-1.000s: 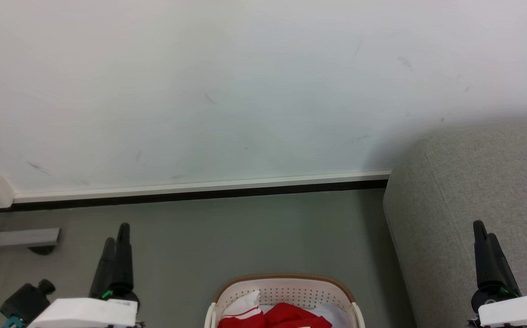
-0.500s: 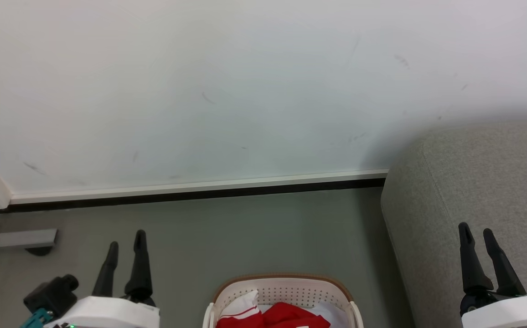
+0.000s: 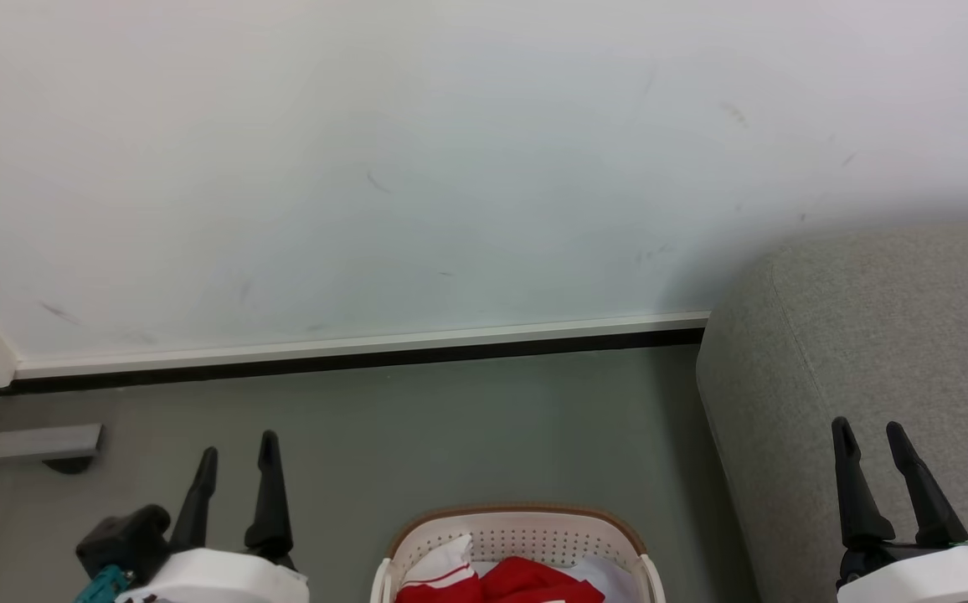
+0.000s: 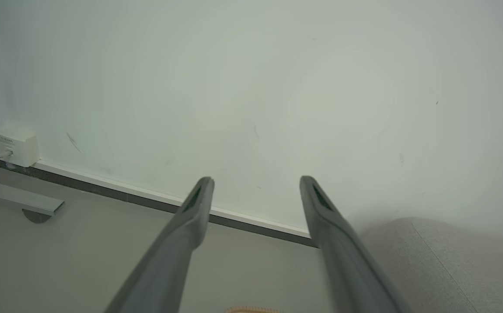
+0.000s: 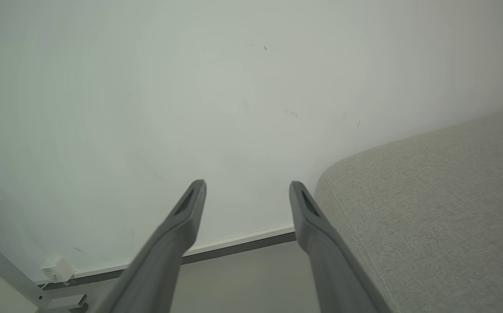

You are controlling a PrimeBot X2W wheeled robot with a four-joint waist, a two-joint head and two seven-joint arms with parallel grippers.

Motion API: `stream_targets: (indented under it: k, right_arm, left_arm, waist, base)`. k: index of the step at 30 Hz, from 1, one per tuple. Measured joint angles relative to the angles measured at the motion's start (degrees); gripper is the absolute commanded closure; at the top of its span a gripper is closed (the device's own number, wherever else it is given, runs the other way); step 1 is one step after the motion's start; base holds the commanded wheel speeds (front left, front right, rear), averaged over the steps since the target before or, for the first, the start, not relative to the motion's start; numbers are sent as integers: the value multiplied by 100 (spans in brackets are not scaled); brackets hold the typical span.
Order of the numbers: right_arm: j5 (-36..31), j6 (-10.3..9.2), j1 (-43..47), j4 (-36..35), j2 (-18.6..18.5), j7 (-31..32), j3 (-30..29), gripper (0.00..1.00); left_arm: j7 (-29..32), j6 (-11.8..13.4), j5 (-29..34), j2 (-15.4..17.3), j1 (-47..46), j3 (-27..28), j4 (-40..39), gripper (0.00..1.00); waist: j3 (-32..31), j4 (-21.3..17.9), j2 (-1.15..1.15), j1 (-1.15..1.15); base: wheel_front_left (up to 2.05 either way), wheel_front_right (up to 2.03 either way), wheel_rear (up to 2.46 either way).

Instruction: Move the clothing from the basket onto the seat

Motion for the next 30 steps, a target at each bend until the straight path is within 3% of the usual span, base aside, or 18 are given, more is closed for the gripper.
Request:
stream_targets:
  k: [30]
  right_arm:
    - [-1165, 0, -82, 64, -54, -356, 151, 0]
  left_arm:
    - [-354, 142, 1298, 7, -1, -136, 19, 0]
  waist:
    - [-1, -47, 0, 0]
  base:
    - [0, 0, 0]
